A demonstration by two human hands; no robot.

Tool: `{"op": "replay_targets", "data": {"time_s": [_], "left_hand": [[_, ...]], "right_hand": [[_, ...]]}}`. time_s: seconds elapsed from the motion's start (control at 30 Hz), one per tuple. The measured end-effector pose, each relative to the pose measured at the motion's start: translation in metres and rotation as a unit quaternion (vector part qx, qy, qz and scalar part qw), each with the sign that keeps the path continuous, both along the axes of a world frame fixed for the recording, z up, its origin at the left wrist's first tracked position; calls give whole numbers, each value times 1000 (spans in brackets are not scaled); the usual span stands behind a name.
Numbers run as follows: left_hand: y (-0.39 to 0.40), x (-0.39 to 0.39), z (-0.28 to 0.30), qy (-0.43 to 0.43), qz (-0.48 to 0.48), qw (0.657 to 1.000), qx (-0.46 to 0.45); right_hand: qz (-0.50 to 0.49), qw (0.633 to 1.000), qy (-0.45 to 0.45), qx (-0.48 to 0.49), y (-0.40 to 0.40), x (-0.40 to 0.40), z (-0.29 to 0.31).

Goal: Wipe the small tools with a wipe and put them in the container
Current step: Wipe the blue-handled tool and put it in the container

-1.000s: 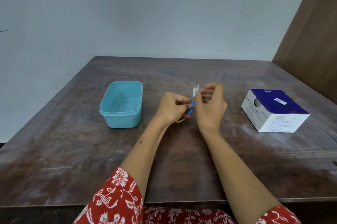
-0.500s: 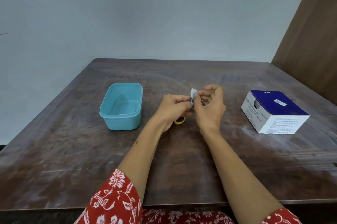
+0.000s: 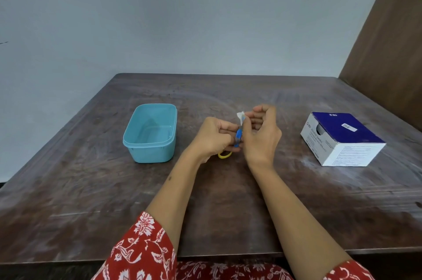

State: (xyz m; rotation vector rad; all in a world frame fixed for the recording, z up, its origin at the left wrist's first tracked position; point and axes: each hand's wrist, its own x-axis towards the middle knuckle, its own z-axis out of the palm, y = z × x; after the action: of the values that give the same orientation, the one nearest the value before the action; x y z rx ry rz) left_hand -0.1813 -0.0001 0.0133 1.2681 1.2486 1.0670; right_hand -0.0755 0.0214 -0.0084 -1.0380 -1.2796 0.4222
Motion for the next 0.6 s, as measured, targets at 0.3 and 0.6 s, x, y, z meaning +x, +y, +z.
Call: {"op": "replay_targets", "data": {"time_s": [0.3, 0.6], "left_hand": [[-3, 0, 4, -8, 1, 1000, 2], [-4, -2, 7, -8, -13, 1000, -4]], "right_hand": [[-19, 1000, -19, -1, 0, 0, 0], [-19, 999, -27, 4, -2, 1, 3]]}}
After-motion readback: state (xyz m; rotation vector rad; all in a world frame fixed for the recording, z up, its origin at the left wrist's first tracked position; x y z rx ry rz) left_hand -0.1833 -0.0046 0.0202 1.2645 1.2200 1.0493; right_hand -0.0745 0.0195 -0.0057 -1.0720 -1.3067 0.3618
